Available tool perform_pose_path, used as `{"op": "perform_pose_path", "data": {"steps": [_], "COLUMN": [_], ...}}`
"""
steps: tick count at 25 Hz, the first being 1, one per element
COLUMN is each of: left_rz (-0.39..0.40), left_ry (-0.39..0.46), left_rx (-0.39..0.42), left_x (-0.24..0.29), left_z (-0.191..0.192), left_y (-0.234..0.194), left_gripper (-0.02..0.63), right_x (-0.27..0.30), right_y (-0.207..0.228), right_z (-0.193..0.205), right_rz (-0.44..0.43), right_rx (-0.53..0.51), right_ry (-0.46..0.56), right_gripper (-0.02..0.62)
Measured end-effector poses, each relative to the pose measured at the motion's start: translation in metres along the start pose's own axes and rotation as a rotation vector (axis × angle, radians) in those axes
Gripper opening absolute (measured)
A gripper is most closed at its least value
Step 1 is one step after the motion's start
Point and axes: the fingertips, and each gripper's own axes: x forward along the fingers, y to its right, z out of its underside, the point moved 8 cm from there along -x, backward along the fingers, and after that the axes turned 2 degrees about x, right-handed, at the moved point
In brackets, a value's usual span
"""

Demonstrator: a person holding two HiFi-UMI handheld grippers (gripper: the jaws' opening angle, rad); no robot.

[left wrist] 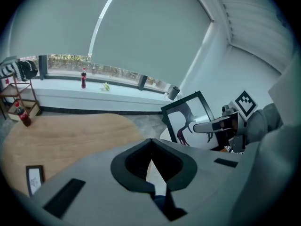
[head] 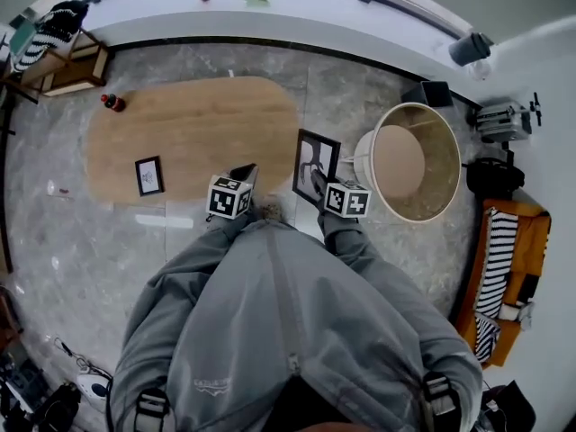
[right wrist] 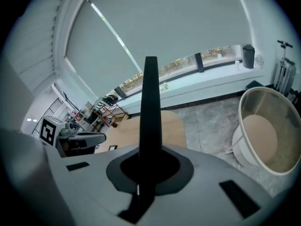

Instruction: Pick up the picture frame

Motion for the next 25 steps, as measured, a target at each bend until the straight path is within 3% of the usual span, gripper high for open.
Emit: {"op": "perform_pose_path", "data": {"steps": [4,11,19,25], "left_rz": [-0.035,-0.119,-0.195,-0.238], "left_ry": [0.087,0.313,0.522,0.663], "left_rx": [0.031,0.029,0.055,0.125], "left_x": [-0.035,-0.103,-0.170,-0.212], "left_z": [-0.023,-0.067,-0.110,-0.139], "left_y": [0.009,0.018,0.048,0.072], "left_gripper": [0.018,0.018,0.018,0.018], "right_x": [-0.038,-0.086,-0.140,-0.176], "right_y": [-0.033,-0.105,-0.155,-0.190], "right_z": [-0.026,-0.069,-0.109,-0.139], "right_rz": [0.015,-0.028,-0.082,-0.098], "right_rx": [-0.060,-0.262,-0.379,-0.461], "right_ry": [0.113,0.327,0.537,0.687], "right_gripper": [0.037,0.035,0.035,0.035]}}
